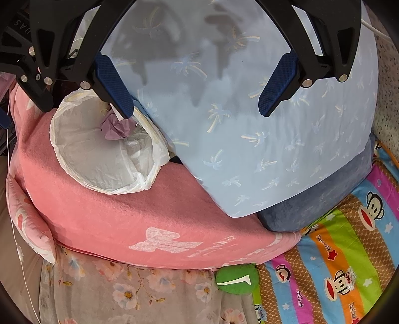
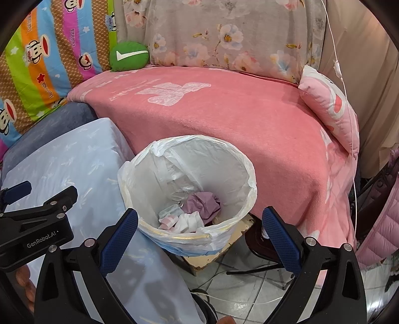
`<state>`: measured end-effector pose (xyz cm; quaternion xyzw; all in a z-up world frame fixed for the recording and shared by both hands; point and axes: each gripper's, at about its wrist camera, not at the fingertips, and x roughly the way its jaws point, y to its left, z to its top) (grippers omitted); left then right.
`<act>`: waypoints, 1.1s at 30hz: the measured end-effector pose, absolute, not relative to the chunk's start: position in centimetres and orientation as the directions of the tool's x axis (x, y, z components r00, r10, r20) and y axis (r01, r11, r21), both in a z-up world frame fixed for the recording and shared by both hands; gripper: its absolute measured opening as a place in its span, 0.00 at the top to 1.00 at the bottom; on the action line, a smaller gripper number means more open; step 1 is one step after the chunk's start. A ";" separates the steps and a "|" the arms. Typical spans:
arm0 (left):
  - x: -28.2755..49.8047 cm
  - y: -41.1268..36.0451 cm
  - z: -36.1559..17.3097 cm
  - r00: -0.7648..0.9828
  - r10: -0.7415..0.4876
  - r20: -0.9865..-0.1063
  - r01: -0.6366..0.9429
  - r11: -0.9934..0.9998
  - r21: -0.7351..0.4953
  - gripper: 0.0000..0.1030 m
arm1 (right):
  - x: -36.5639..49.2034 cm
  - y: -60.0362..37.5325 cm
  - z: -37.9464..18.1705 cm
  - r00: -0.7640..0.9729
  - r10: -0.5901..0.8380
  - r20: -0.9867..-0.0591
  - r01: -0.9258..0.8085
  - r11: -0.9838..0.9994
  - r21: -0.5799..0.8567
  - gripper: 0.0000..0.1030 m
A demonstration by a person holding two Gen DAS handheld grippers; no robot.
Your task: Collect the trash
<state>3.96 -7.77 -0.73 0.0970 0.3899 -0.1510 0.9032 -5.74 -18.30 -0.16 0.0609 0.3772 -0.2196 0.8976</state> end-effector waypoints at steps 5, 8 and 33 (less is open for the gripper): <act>3.9 -7.8 -0.8 0.649 -0.195 -0.735 0.349 0.935 0.061 0.07 | -5.7 -18.2 -0.2 0.618 -0.345 -0.706 0.437 0.898 -0.056 0.06; 3.8 -7.9 -0.9 0.647 -0.193 -0.738 0.353 0.934 0.064 0.07 | -5.7 -18.2 -0.4 0.615 -0.343 -0.710 0.436 0.898 -0.056 0.06; 4.2 -7.7 -1.5 0.641 -0.154 -0.752 0.330 0.940 0.089 0.07 | -5.4 -18.7 -0.7 0.606 -0.343 -0.718 0.443 0.895 -0.054 0.06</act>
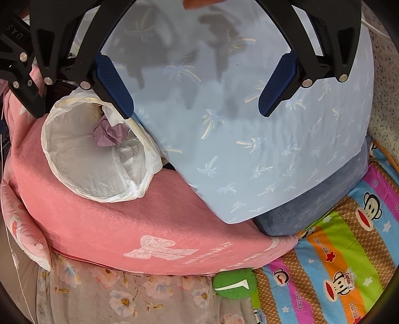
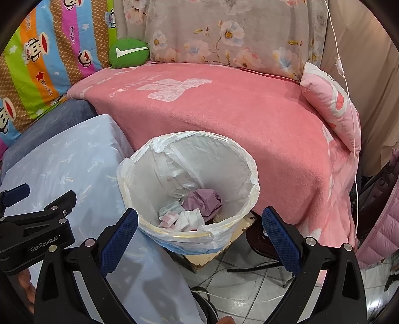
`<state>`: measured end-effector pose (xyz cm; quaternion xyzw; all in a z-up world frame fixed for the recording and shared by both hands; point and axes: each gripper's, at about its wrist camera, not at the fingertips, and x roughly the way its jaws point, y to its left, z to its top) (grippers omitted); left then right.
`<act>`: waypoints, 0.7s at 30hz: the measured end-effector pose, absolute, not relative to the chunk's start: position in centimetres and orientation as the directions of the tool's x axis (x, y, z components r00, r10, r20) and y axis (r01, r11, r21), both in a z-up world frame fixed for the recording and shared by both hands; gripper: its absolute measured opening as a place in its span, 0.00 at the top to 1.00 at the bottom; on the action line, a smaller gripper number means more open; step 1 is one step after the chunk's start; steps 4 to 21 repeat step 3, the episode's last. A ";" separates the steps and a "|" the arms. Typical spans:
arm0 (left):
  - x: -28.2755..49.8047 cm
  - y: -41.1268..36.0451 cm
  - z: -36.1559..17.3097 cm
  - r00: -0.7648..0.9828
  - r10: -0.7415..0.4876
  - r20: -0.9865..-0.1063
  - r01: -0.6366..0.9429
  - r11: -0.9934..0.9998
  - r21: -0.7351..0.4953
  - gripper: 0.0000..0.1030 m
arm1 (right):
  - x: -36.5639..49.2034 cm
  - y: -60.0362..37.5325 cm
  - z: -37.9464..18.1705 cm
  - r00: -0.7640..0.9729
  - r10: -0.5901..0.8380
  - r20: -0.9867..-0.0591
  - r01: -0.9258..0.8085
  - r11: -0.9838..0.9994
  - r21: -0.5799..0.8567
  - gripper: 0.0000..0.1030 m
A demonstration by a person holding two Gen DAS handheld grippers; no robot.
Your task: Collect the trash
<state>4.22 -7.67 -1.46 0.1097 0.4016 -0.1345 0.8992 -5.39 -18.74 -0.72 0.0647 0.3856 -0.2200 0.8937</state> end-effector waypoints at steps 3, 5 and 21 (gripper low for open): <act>4.1 -7.7 -1.2 0.647 -0.166 -0.745 0.340 0.936 0.087 0.07 | -5.4 -19.0 -0.7 0.602 -0.351 -0.717 0.451 0.891 -0.058 0.06; 4.1 -7.7 -1.2 0.647 -0.166 -0.745 0.340 0.936 0.087 0.07 | -5.4 -19.0 -0.7 0.602 -0.351 -0.717 0.451 0.891 -0.058 0.06; 4.1 -7.7 -1.2 0.647 -0.166 -0.745 0.340 0.936 0.087 0.07 | -5.4 -19.0 -0.7 0.602 -0.351 -0.717 0.451 0.891 -0.058 0.06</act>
